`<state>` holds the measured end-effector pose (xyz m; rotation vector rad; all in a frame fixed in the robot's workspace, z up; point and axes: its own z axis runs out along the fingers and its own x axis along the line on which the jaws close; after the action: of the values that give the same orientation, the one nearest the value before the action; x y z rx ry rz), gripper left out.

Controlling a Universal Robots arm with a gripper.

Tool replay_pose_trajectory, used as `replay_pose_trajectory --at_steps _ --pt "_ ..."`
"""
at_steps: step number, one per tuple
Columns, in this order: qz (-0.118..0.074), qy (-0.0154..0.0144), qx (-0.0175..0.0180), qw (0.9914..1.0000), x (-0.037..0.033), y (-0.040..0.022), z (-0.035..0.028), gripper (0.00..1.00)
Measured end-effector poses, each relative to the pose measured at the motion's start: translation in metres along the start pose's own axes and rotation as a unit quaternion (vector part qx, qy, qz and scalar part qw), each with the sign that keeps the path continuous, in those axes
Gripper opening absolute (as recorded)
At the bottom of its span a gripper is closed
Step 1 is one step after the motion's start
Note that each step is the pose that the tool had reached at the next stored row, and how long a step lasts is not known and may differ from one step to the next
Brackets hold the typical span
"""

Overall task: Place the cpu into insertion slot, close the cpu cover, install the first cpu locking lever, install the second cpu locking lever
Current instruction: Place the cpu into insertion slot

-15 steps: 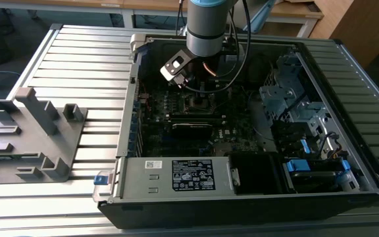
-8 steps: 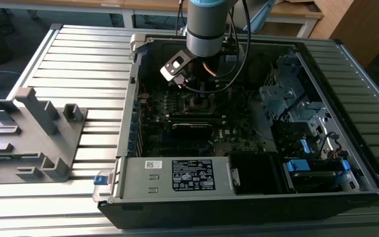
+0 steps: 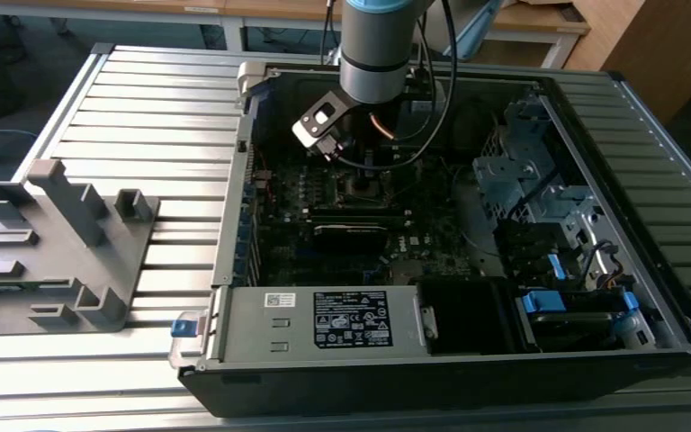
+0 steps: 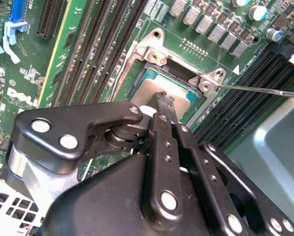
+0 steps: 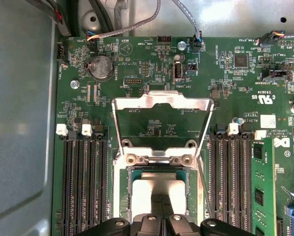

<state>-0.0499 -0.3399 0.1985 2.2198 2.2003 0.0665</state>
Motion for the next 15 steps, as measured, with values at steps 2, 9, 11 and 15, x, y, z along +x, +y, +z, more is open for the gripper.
replay_pose_trajectory --at_steps 2,9,11,15 --pt "0.000 0.0004 -0.0002 1.00000 0.0003 0.0002 -0.0030 0.11" --pt "0.000 -0.0005 0.0003 1.00000 0.0002 0.0006 -0.0172 0.11" --pt "0.000 -0.0005 0.0002 1.00000 0.0002 0.0007 -0.0193 0.11" --pt "0.000 -0.0003 0.0001 1.00000 0.0003 0.0008 -0.0205 0.11"
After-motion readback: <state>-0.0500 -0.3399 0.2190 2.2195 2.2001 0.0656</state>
